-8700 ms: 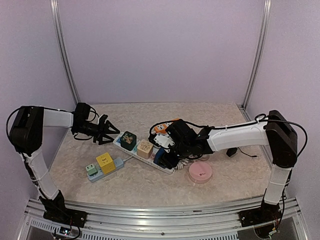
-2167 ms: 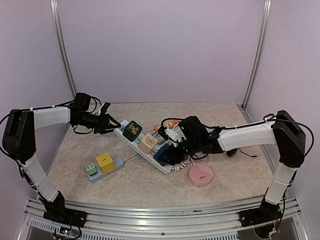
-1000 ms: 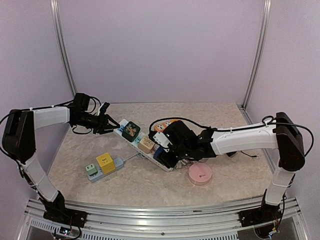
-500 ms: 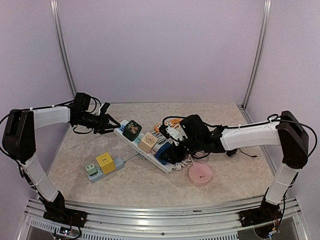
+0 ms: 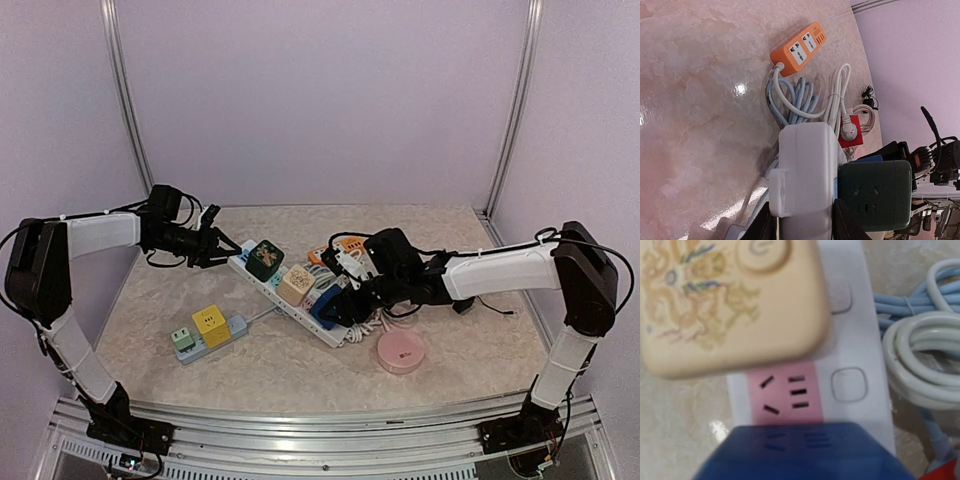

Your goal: Pull the plug off the socket

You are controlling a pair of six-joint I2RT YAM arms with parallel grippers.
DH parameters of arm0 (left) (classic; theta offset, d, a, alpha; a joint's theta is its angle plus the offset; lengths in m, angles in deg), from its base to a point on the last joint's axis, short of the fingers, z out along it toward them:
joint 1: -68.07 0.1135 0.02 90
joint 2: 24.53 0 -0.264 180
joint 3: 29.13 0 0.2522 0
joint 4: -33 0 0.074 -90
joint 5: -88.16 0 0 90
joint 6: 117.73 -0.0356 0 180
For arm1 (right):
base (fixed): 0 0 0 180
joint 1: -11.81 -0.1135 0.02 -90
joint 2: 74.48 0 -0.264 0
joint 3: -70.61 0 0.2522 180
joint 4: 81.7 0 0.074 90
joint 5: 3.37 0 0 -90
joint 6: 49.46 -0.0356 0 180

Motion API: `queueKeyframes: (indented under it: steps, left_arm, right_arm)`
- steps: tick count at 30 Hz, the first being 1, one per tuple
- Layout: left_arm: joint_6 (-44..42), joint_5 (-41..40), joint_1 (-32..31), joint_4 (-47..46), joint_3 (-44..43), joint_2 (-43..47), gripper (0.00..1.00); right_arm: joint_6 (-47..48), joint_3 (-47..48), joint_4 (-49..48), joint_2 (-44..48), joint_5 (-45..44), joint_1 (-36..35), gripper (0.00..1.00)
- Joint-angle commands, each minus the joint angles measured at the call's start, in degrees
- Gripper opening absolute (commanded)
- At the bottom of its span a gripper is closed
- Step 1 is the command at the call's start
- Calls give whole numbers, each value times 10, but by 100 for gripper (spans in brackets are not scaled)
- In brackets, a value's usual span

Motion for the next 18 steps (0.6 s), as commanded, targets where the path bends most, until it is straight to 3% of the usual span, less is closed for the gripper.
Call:
queueKeyframes:
  steps: [1, 18]
  left_arm:
    - [-60, -55, 3, 23, -2, -5, 9]
    - [-55, -58, 9, 26, -2, -8, 9]
  right_arm:
    - [-37, 22, -34, 49, -120, 7, 0]
    - [80, 117, 85, -12, -376, -108, 0]
